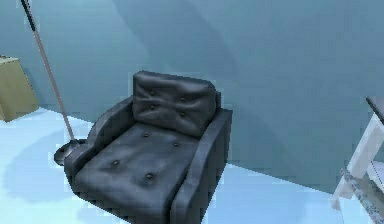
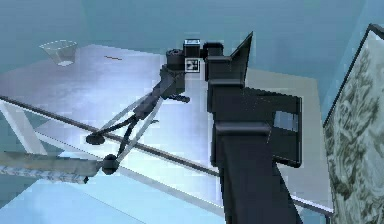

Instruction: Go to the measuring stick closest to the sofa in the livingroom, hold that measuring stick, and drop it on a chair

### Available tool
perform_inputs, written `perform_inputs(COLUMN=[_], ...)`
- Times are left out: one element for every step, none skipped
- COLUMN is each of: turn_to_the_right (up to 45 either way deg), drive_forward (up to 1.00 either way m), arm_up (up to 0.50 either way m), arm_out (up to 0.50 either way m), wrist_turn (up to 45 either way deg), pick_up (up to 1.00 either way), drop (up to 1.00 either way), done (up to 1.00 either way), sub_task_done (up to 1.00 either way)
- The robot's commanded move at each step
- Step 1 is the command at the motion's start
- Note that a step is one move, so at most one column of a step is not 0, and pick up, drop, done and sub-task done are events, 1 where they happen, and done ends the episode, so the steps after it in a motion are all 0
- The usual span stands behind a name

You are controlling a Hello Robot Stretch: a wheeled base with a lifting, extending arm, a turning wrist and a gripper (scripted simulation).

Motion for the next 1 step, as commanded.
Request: perform_inputs(turn_to_the_right=[0.0], drive_forward=[0.0], arm_up=[0.0], arm_out=[-0.34], wrist_turn=[0.0], pick_up=[0.0], drop=[0.0], done=[0.0], sub_task_done=[0.0])
